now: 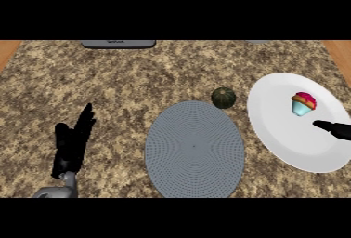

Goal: Pick the cupcake from the placemat and place it in the plate

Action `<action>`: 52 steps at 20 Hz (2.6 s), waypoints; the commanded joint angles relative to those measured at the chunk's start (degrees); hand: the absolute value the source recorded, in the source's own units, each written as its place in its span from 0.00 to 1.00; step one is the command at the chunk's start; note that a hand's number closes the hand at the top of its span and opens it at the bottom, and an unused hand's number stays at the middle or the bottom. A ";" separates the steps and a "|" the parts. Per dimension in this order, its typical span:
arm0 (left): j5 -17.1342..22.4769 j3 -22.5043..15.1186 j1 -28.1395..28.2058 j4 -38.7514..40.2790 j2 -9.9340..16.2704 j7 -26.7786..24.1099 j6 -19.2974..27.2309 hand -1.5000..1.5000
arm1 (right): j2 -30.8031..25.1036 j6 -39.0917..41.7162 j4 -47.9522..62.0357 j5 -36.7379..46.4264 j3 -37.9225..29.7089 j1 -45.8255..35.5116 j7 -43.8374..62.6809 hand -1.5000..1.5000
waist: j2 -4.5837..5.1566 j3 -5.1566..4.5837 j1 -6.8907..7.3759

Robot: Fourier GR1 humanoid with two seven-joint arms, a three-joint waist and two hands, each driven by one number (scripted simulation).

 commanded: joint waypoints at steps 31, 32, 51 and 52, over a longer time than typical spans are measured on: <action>-3.36 0.49 1.66 -0.46 -3.24 -1.53 -0.56 0.50 | -7.67 -12.38 12.68 -1.75 4.80 7.93 -9.68 0.00 | 0.03 -0.01 0.08; -1.81 2.64 1.17 1.85 -2.19 -3.41 -1.71 0.50 | -6.09 -13.78 12.62 -0.60 6.71 8.26 -9.74 0.00 | 0.04 -0.01 0.10; -3.50 1.87 -1.66 2.26 -3.24 -1.73 -1.20 0.50 | -16.07 -15.25 36.80 -4.63 -0.02 4.97 -24.89 0.00 | 0.17 0.04 0.38; -1.19 3.34 0.93 -0.97 -1.22 -0.31 -4.02 0.50 | -17.85 -14.06 31.47 -6.06 0.38 5.34 -18.63 0.00 | 0.06 0.01 0.27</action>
